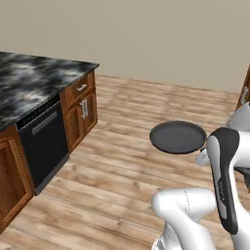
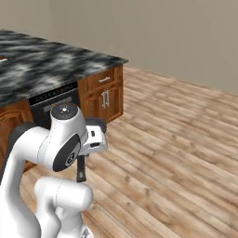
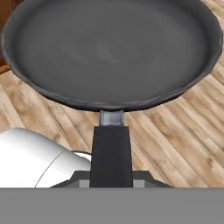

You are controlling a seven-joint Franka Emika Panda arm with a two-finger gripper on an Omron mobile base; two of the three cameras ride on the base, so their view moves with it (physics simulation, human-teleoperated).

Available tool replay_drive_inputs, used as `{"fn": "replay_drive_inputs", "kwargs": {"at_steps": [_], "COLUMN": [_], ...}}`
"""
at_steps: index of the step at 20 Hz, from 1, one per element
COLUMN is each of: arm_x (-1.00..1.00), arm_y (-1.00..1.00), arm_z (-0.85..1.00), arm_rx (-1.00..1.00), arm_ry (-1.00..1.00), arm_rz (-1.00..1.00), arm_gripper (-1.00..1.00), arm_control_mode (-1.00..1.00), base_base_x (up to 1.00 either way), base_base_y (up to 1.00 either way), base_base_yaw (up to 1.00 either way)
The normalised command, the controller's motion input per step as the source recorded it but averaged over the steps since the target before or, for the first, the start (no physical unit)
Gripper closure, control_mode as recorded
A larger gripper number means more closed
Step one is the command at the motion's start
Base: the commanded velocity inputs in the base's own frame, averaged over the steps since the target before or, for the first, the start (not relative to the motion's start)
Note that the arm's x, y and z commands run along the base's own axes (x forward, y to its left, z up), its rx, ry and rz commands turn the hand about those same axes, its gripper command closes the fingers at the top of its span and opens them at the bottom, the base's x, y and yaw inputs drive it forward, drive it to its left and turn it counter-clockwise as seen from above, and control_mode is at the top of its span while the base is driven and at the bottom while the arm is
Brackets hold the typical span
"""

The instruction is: Move the pot and pan from the stove into the sink.

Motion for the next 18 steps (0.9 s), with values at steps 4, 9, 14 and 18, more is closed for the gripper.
{"fn": "replay_drive_inputs", "kwargs": {"at_steps": [4, 9, 14, 18], "arm_x": [0.00, 0.00, 0.00, 0.00], "arm_y": [0.00, 0.00, 0.00, 0.00], "arm_z": [0.00, 0.00, 0.00, 0.00], "arm_rx": [0.00, 0.00, 0.00, 0.00], "arm_ry": [0.00, 0.00, 0.00, 0.00], "arm_rz": [0.00, 0.00, 0.00, 0.00], "arm_gripper": [1.00, 1.00, 1.00, 1.00], "arm_control_mode": [1.00, 1.00, 1.00, 1.00], "base_base_x": [-0.05, -0.05, -0.05, -0.05], "base_base_y": [0.00, 0.00, 0.00, 0.00], "base_base_yaw": [0.50, 0.50, 0.50, 0.50]}}
